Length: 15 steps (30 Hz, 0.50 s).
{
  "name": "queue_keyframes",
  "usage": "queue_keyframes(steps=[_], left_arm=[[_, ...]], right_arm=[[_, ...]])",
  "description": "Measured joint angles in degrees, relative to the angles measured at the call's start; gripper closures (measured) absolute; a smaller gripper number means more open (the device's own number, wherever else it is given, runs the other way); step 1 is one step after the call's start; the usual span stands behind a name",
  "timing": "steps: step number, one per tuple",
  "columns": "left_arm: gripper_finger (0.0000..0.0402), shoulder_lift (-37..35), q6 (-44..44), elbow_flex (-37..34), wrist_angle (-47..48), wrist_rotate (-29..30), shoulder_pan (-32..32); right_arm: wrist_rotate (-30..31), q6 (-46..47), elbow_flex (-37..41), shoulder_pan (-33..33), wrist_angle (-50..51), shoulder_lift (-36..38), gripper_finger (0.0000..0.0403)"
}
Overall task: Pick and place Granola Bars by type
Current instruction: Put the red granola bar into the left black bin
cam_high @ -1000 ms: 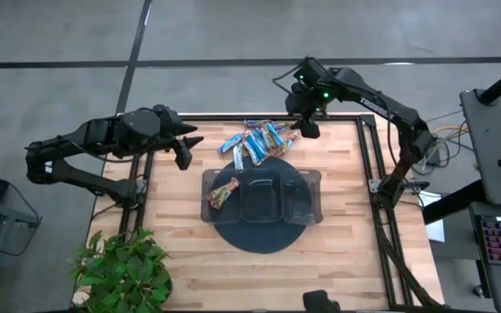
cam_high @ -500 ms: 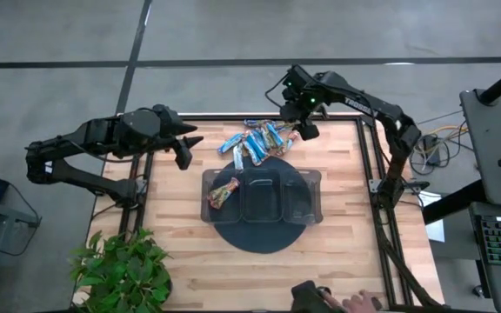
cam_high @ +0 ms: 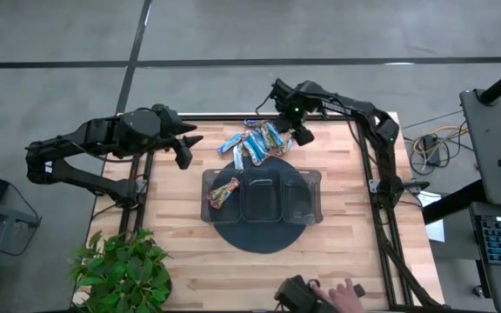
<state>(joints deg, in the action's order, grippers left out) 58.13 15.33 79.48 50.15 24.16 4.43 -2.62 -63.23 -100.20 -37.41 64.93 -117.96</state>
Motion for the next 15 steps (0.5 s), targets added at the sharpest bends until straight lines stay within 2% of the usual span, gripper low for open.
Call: queue_keyframes(steps=[15], left_arm=[[0.0250, 0.00, 0.07, -0.02, 0.05, 0.59, 0.00]], right_arm=[[2.41, 0.21, 0.13, 0.31, -0.79, -5.84, 0.0179]])
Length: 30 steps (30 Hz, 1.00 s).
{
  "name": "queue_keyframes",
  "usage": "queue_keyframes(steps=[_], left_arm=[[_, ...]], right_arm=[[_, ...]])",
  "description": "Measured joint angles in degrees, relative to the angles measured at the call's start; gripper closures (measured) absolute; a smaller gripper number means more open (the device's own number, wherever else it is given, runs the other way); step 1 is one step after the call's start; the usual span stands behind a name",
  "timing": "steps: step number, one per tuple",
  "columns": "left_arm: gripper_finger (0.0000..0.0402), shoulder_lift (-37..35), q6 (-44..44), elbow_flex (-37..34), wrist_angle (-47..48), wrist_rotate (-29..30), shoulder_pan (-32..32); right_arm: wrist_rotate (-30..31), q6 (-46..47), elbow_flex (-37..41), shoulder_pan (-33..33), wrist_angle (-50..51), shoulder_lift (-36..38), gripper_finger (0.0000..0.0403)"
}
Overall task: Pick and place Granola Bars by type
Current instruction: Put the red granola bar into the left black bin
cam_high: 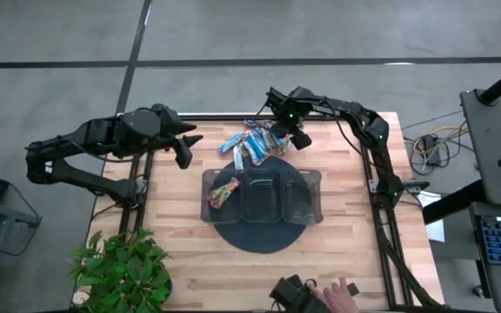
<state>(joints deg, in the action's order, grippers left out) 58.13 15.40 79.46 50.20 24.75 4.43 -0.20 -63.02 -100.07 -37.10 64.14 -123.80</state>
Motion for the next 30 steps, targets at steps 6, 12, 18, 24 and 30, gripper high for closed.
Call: queue_keyframes(steps=[6, 12, 18, 24, 30], left_arm=[[0.0250, 0.00, 0.00, 0.00, 0.01, 0.02, 0.00], [0.0250, 0.00, 0.00, 0.00, 0.02, 0.02, 0.00], [0.0250, 0.00, 0.00, 0.00, 0.02, 0.02, 0.00], [0.0250, 0.00, 0.00, 0.00, 0.02, 0.02, 0.00], [0.0250, 0.02, 0.00, 0.00, 0.00, 0.03, -0.02]], right_arm=[[-0.82, 0.46, 0.02, -0.02, -0.08, -0.08, 0.0179], [-1.56, 1.06, 0.97, 0.13, -0.59, -0.08, 0.0179], [-1.42, 2.24, 4.99, 0.11, -2.64, -0.08, 0.0179], [0.31, 7.90, 7.81, 0.11, -8.35, -0.08, 0.0180], [1.94, 11.85, 8.26, 0.11, -8.99, -0.08, 0.0218]])
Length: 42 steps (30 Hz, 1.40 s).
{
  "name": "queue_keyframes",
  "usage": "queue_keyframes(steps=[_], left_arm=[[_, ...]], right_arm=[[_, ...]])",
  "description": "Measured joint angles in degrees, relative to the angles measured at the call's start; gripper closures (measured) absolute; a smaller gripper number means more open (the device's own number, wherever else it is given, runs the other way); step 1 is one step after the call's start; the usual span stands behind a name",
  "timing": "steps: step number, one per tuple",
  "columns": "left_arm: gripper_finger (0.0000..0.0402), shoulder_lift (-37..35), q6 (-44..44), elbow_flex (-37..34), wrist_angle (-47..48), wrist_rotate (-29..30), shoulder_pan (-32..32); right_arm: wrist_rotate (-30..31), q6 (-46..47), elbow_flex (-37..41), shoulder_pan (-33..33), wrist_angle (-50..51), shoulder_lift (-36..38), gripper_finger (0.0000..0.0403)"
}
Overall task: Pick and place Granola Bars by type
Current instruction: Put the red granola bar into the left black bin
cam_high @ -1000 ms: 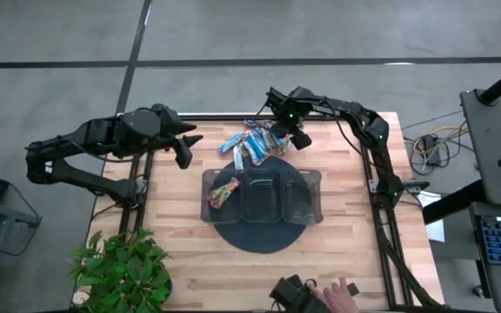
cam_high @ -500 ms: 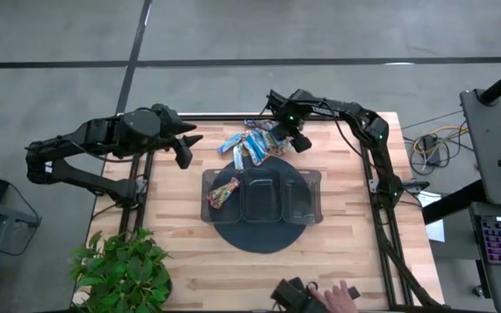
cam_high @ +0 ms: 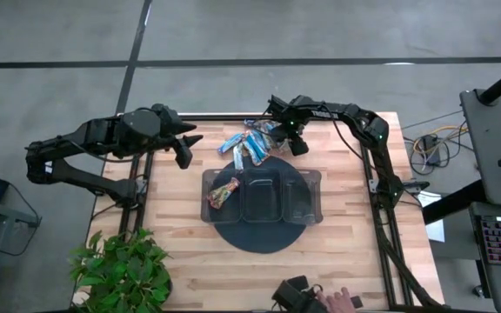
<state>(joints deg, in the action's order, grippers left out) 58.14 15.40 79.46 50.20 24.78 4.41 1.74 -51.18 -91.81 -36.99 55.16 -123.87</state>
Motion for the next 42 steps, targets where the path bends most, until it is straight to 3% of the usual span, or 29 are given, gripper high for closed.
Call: queue_keyframes(steps=[7, 12, 22, 29, 35, 42], left_arm=[[0.0250, -0.01, 0.00, 0.00, 0.01, 0.01, 0.01], [0.0250, -0.06, 0.00, 0.00, 0.01, 0.01, 0.01], [0.0250, -0.06, -0.22, -0.01, 0.01, 0.17, 0.00], [0.0250, -0.19, -0.27, -0.02, 0.00, 0.45, 0.02], [0.0250, -0.19, -0.31, -0.02, -0.01, 0.45, -0.01], [0.0250, -0.45, -0.83, -0.02, 0.02, 0.83, -0.01]], right_arm=[[-0.03, 3.07, 0.00, 0.15, 0.56, 0.09, 0.0317], [-0.22, 4.44, -0.86, 0.28, 3.87, 0.51, 0.0359], [-1.53, 7.03, -3.73, 1.56, 7.68, 6.08, 0.0364], [-12.52, 12.91, -6.53, 4.87, 6.59, 12.50, 0.0364], [-19.39, 17.46, -7.39, 10.80, 1.26, 17.99, 0.0365], [-20.44, 27.85, -7.37, 18.96, -9.29, 20.15, 0.0365]])
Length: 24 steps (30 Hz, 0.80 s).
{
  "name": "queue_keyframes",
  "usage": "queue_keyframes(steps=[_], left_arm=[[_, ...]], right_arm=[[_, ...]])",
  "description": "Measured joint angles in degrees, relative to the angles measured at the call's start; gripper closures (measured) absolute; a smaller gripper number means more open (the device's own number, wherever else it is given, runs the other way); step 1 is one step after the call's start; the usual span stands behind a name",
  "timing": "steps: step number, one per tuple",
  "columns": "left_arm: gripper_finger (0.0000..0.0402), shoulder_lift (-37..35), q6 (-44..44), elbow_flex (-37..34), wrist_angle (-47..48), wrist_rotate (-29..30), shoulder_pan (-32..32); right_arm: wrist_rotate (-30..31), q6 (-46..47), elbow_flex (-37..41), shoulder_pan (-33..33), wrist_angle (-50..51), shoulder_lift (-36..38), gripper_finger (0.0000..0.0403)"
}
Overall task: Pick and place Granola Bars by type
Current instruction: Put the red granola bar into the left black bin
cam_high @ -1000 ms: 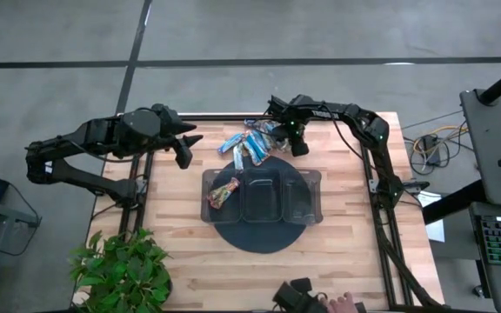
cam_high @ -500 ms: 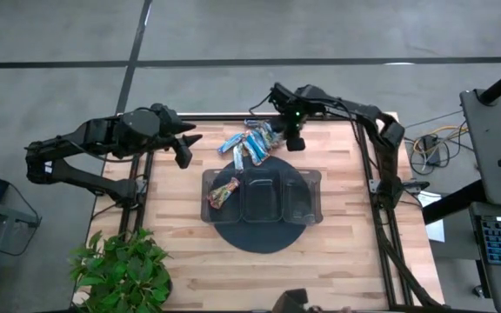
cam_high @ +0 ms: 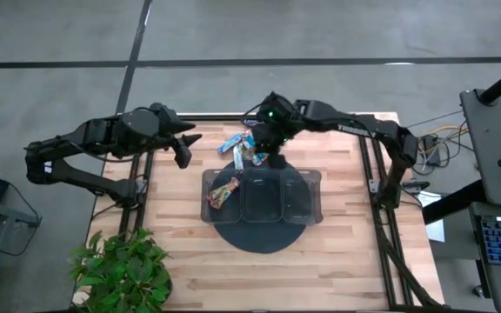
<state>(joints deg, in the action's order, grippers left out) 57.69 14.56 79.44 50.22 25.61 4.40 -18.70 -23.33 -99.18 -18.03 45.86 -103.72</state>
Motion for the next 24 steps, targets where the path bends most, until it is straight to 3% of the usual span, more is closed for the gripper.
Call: queue_keyframes(steps=[12, 24], left_arm=[[0.0250, -3.43, -1.75, 0.02, 0.00, 3.12, 0.02], [0.0250, -5.87, -2.25, 0.02, 0.44, 3.05, 0.00]], right_arm=[[-2.03, 15.03, 0.09, 10.26, -16.78, -4.22, 0.0365], [-1.94, 21.79, 0.09, 12.14, -22.26, -11.73, 0.0365]])
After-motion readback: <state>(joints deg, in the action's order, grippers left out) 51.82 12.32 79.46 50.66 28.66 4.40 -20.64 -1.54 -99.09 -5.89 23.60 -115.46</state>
